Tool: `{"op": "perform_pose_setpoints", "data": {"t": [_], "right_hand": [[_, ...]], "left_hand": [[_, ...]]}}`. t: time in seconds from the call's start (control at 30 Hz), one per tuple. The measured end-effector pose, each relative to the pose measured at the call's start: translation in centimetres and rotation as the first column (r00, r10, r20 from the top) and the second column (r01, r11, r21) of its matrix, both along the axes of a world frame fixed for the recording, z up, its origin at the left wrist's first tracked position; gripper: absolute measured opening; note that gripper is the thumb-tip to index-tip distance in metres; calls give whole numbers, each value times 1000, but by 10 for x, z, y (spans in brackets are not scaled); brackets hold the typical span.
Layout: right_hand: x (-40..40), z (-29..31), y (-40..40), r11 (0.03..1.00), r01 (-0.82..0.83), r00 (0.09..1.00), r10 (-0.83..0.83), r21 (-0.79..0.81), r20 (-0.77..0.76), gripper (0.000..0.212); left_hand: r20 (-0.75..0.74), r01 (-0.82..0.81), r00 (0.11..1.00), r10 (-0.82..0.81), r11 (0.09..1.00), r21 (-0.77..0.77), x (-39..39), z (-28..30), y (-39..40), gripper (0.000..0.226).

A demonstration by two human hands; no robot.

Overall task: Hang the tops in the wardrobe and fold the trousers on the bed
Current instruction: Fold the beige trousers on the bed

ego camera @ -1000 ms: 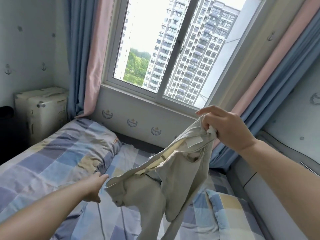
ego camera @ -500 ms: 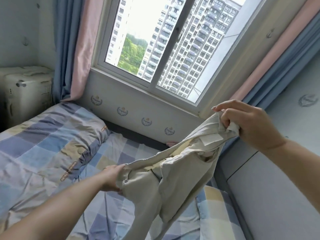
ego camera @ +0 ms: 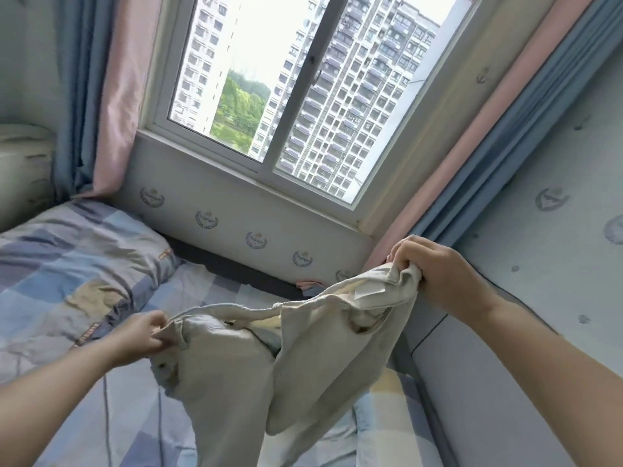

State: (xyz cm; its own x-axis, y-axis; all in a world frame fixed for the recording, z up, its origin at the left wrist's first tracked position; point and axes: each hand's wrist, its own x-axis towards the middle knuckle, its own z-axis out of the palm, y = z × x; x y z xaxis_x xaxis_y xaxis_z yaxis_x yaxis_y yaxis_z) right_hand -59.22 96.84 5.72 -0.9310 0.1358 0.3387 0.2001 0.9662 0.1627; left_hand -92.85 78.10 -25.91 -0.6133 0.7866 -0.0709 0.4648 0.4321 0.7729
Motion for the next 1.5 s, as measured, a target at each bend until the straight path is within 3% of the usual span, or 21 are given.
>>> {"op": "perform_pose_setpoints", "data": {"t": [0.1,0.2,0.27,0.33,0.47,0.6,0.67,0.77,0.87,1.0,1.2,1.27,1.33,1.4,1.43,1.5], "right_hand": [[1,-16,11,996,31,1000,-31,-87,3,29],[1,-30,22,961,114,993,-115,-251,10,34],[0,-41,22,918,162,987,-142,-363,80,35],[-2,-53,17,916,134,984,-78,-379,160,41],[-14,-63,-9,965,-36,929,128,-260,347,55],[-18,-78,-34,977,-117,773,203,-180,600,51],[-15,-85,-39,985,-96,698,170,-144,696,45],[-15,-83,-43,994,-22,646,95,-106,758,47],[-21,-72,-39,1000,26,635,-6,-14,772,37],[-22,-53,-24,995,32,720,-89,95,689,21],[-17,-34,-5,978,63,845,-157,197,511,43],[-15,-32,-1,972,94,802,-202,215,562,46],[-9,-29,3,974,178,704,-228,143,673,38],[0,-25,5,961,256,615,-243,102,750,51],[3,-26,6,958,264,603,-256,114,756,52],[7,-29,7,957,216,664,-288,192,690,40]], "left_hand": [[44,97,995,-92,989,-113,-9,24,-14,15],[-107,34,993,-57,978,-204,-14,55,-25,17],[-140,-66,989,46,988,-138,-16,80,-33,21],[-151,-172,974,166,985,-23,-20,107,-42,21],[-273,-247,924,268,963,111,-22,163,-57,16],[-367,-316,852,373,926,207,-20,199,-72,25],[-436,-262,841,319,947,188,-18,212,-74,23],[-501,-109,860,100,994,12,-16,231,-78,8],[-512,-44,856,-71,977,-210,-12,246,-83,8],[-527,-71,838,-144,928,-367,-14,250,-84,15],[-654,-144,747,-124,929,-341,-15,261,-88,26],[-730,-203,678,-86,932,-299,-14,265,-90,43],[-796,-259,603,-59,929,-265,-11,269,-91,50],[-832,-283,550,-72,921,-268,-8,273,-89,50],[-844,-284,529,-87,919,-273,-6,274,-88,49],[-870,-282,478,-121,917,-283,-1,275,-82,44]]}}
